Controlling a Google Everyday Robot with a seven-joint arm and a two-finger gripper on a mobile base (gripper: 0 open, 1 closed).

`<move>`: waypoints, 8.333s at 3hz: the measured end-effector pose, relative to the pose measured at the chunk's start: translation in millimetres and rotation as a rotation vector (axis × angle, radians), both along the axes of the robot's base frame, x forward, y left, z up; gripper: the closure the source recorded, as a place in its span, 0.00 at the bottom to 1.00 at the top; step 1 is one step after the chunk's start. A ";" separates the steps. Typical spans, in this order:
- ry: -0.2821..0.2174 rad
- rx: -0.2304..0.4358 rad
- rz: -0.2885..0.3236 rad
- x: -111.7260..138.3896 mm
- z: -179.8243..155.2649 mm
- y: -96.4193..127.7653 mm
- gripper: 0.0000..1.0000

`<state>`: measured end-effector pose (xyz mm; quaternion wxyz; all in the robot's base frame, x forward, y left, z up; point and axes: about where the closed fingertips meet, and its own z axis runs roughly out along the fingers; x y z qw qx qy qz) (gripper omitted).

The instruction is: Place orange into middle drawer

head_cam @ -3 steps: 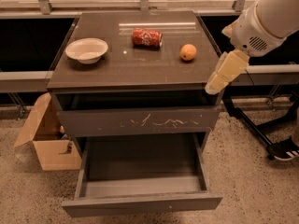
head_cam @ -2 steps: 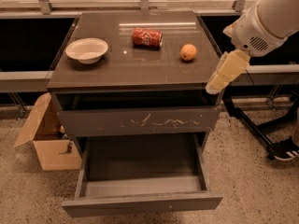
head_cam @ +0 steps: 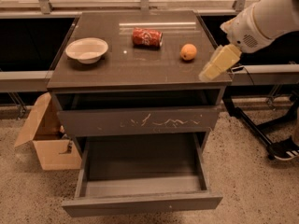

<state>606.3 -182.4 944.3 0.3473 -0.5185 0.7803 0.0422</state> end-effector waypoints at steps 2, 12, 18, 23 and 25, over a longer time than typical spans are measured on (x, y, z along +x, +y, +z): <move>0.011 0.174 -0.090 93.8 -42.9 5.7 0.00; -0.112 0.386 0.138 118.0 -30.4 75.4 1.00; -0.062 0.471 0.506 -10.6 -74.6 158.9 1.00; 0.087 0.494 0.554 -92.8 -169.2 209.5 1.00; 0.147 0.472 0.548 -97.2 -233.3 217.3 1.00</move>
Offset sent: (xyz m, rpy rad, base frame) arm 0.1237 0.0020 -0.0527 0.2296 0.0111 -0.1470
